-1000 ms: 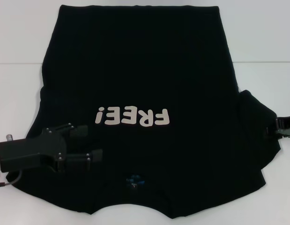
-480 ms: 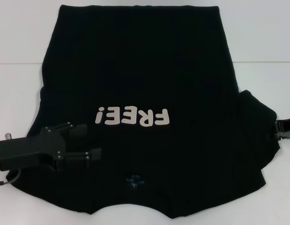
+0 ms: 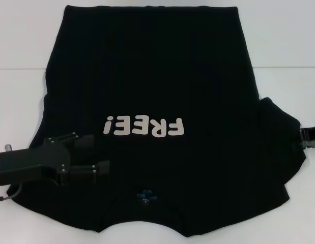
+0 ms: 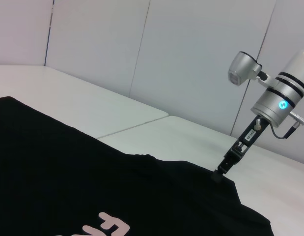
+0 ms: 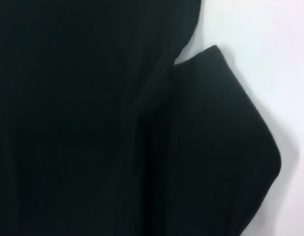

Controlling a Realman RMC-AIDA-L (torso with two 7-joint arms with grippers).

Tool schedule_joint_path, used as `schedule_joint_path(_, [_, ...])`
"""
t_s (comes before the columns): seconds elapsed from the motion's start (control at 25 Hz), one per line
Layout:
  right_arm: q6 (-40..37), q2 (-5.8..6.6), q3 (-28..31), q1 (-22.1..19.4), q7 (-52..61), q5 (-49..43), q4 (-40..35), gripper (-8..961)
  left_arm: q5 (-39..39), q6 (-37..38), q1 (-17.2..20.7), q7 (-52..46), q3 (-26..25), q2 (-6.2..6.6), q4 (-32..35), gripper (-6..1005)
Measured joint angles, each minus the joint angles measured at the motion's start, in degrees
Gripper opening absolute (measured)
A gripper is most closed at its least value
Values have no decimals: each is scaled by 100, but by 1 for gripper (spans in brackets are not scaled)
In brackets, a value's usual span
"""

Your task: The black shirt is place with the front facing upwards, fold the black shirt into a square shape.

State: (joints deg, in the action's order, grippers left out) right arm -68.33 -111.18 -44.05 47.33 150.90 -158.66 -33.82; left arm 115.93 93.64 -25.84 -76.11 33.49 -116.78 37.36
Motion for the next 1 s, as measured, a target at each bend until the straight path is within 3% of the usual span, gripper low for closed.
schedule_joint_path(0.4, [-384,-78,337,-352,-182,381,-1223,24,0,-21,5,-5,4,8,-26,934])
schedule_joint_path(0.6, [-455,-124,227,-259,-369,506,-1282,24,0,-20,2,-8,12,8,-22,934])
schedule_joint_path(1.0, [-400,-491,-659,313,-524,504,-1292,23,0,-6,-7,-22,0,17,-7,933])
